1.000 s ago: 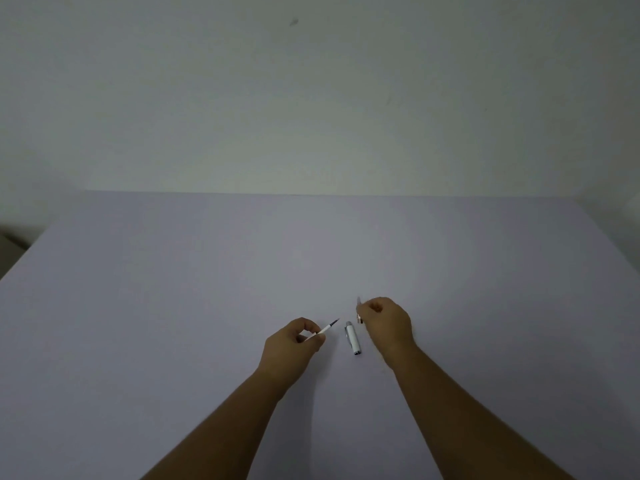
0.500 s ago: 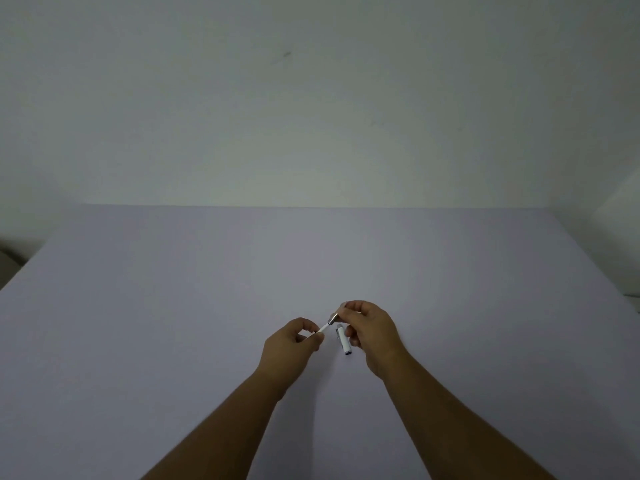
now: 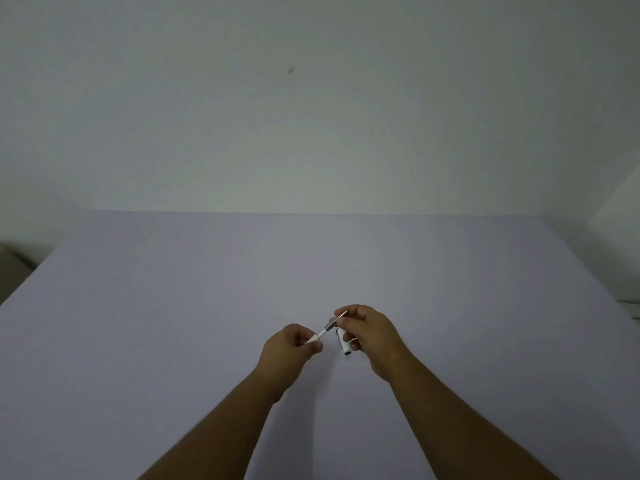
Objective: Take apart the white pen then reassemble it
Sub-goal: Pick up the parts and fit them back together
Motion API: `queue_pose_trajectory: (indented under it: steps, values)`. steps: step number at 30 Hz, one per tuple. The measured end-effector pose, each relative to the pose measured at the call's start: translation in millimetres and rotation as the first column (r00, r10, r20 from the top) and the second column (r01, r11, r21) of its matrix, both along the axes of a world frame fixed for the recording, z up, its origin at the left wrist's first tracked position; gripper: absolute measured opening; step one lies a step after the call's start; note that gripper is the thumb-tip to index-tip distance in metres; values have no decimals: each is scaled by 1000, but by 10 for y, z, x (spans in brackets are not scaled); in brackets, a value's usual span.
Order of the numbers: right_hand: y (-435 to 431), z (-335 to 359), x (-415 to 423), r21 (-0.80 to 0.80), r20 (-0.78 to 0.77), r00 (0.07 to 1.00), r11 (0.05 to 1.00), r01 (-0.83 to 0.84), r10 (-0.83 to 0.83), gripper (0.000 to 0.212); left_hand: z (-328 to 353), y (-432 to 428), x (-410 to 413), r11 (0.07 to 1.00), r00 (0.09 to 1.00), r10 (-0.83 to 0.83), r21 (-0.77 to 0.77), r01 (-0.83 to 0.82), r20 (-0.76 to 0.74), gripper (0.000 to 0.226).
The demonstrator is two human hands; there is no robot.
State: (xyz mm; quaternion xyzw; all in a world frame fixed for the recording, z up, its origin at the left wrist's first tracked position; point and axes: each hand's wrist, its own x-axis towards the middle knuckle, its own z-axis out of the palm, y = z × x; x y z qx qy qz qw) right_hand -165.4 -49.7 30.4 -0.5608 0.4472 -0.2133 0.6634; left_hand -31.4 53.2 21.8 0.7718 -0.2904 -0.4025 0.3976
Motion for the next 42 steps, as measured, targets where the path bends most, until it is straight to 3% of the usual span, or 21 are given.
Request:
queue_pose_trajectory:
  steps: [7,11,14,18,23,26,30,34,37,39,42]
  values:
    - [51,-8,8,-36,-63,996,997,-68,66,6,71,-14,-59,999,999,-24,-24,25,36,6]
    - [35,2,45,-72,-149,988,996,-56,45,18,94,-31,-81,998,996,-27,-46,31,84,6]
    - [29,3,80,-72,-106,994,997,-36,28,6,105,-56,-102,999,995,-30,-42,34,94,6]
    - [15,11,92,-104,-220,974,992,-73,49,27,87,-57,-91,998,994,-36,-41,41,104,6]
    - [24,-33,70,-22,-97,991,996,-90,88,2,113,-81,-41,998,989,-53,-38,59,136,14]
    - [24,-29,68,-34,-186,982,998,-52,45,23,134,-86,-49,995,987,-79,-51,86,138,12]
    - [13,-28,31,20,-35,999,999,-37,38,4,160,-107,-55,995,987,-72,-55,80,146,11]
    - [8,8,62,-20,-163,987,1000,-10,7,30,170,-117,-73,994,987,-75,-64,85,140,14]
    - [20,-13,53,3,-52,998,999,-46,47,6,177,-131,-60,997,989,-50,-56,58,141,13]
    - [17,-18,56,2,-57,997,998,-55,55,3,181,-131,-57,997,986,-56,-50,64,160,14]
    - [16,-9,96,11,-134,991,1000,-7,8,22,188,-138,-80,995,983,-71,-58,82,168,13]
